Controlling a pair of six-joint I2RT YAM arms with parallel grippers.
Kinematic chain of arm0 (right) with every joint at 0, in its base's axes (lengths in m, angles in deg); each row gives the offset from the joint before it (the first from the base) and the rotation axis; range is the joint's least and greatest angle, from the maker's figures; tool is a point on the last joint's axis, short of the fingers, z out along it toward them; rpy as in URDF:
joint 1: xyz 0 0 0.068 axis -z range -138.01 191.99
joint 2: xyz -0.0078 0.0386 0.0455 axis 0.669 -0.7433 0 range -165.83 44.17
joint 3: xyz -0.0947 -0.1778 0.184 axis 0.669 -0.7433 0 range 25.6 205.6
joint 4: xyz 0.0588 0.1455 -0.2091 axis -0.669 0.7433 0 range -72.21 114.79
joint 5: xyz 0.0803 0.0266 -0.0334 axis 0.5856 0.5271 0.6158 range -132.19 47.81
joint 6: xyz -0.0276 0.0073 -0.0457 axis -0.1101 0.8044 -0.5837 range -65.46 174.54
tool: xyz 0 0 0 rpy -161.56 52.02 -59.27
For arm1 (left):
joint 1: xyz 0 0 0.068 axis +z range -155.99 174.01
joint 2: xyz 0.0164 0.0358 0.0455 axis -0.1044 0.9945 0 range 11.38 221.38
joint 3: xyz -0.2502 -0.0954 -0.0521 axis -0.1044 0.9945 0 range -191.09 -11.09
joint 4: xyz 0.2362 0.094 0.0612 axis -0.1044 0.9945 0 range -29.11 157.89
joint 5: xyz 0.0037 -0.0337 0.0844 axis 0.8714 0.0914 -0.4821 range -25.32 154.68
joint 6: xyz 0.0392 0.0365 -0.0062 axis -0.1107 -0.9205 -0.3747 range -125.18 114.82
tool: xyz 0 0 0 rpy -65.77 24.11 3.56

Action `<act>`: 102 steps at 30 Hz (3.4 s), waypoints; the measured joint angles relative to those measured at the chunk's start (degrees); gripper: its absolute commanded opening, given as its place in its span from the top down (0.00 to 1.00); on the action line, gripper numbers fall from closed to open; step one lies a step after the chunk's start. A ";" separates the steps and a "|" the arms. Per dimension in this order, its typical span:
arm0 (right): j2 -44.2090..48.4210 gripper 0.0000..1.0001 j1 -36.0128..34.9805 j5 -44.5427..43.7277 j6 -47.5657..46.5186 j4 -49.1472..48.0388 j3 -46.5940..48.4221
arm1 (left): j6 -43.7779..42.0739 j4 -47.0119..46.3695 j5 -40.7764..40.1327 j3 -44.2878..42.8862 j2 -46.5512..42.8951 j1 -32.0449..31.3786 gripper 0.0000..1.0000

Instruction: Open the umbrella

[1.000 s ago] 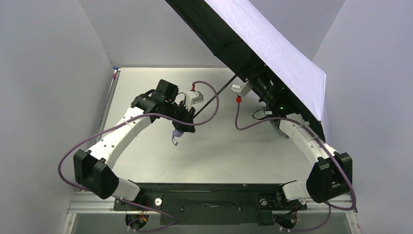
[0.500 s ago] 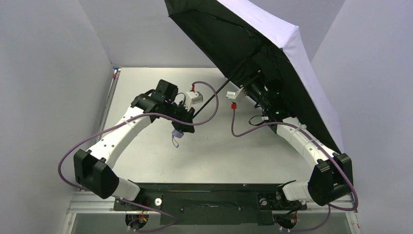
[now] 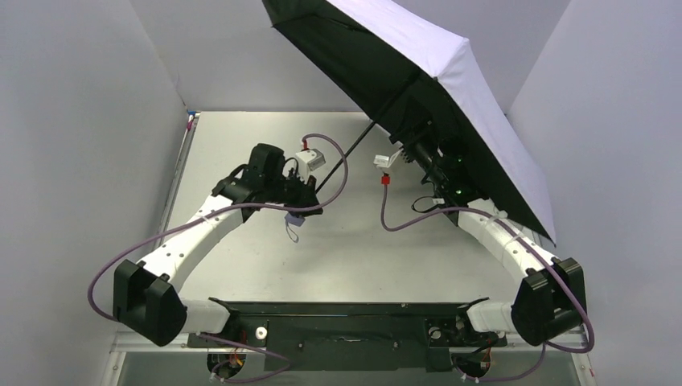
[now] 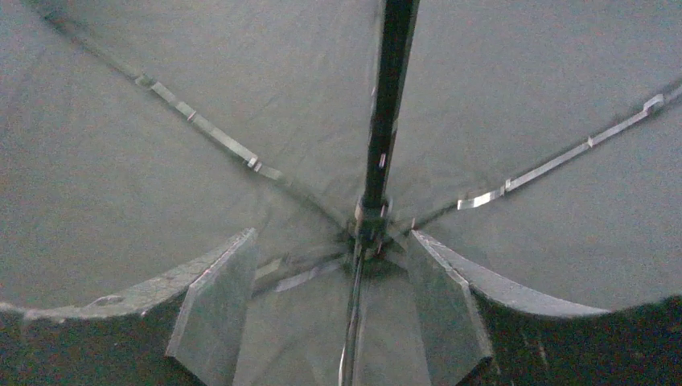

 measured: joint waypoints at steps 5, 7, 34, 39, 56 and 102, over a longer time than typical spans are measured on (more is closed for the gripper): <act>6.21 0.36 -0.55 -0.59 1.95 1.44 -6.25 | 8.28 -12.98 -6.29 9.44 -6.60 2.56 1.00; 9.51 0.36 -0.87 -0.79 2.93 2.64 -8.41 | 10.62 -15.39 -9.70 12.28 -9.79 3.23 1.00; 27.50 0.36 -4.48 -8.90 11.54 14.14 -22.49 | 16.63 -26.95 -28.20 36.65 -28.20 -8.66 0.84; 32.85 0.36 -6.34 -10.93 12.76 17.44 -26.62 | 16.90 -28.17 -30.99 39.82 -28.17 -9.01 0.59; 44.28 0.32 -26.88 -24.74 36.57 37.75 -32.52 | 2.43 -19.37 -31.28 36.44 -31.69 -8.17 0.03; 59.39 0.27 -0.28 -44.87 69.83 60.08 -38.38 | -19.02 -3.58 -52.30 33.03 -32.09 22.40 0.03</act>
